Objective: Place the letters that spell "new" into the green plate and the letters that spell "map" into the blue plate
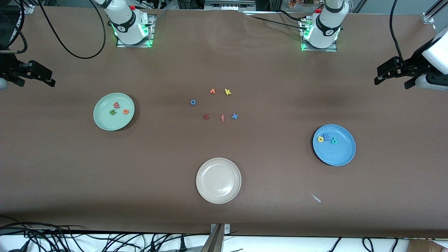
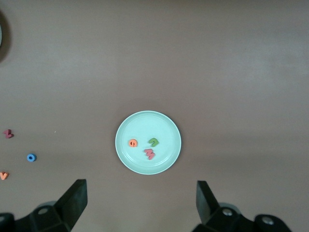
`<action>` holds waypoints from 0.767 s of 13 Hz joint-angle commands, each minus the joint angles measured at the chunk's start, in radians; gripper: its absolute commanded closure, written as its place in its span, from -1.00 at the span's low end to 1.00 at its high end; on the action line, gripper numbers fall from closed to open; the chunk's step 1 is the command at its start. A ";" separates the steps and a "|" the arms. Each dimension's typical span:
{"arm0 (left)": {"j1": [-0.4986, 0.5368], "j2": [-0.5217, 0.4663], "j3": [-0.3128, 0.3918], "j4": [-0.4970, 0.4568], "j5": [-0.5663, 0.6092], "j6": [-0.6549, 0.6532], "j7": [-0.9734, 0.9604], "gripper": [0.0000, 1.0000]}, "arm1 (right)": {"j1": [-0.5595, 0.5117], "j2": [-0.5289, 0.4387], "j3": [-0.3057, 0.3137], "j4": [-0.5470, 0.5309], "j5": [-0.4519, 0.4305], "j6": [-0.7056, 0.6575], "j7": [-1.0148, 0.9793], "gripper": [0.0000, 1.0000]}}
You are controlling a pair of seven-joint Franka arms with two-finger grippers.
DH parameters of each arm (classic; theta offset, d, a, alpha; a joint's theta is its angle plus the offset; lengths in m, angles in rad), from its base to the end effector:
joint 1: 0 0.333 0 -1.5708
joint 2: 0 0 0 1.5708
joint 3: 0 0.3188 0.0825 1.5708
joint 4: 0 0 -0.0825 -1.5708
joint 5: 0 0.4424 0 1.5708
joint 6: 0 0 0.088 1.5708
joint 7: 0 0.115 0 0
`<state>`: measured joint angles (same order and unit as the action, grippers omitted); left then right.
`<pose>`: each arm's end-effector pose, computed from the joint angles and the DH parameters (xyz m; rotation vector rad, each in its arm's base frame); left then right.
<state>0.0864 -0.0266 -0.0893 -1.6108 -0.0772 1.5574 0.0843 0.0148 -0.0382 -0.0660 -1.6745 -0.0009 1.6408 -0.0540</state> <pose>0.6023 -0.0114 0.6134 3.0626 -0.1335 -0.0365 0.6048 -0.0317 0.5934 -3.1402 -0.0046 -0.0071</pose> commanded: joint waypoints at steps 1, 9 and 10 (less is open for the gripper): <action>-0.005 0.007 0.013 0.020 0.026 -0.010 0.031 -1.00 | 0.004 0.006 -0.005 0.021 0.004 -0.018 -0.020 -1.00; -0.008 0.039 -0.003 0.054 0.088 -0.010 0.034 -1.00 | 0.004 0.006 -0.005 0.021 0.002 -0.018 -0.021 -1.00; -0.008 0.046 -0.001 0.055 0.088 -0.010 0.034 -1.00 | 0.004 0.006 -0.005 0.019 0.002 -0.018 -0.021 -1.00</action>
<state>0.0858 -0.0039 -0.0912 -1.5888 -0.0186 1.5601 0.1020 0.0149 -0.0381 -0.0660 -1.6745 -0.0009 1.6408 -0.0563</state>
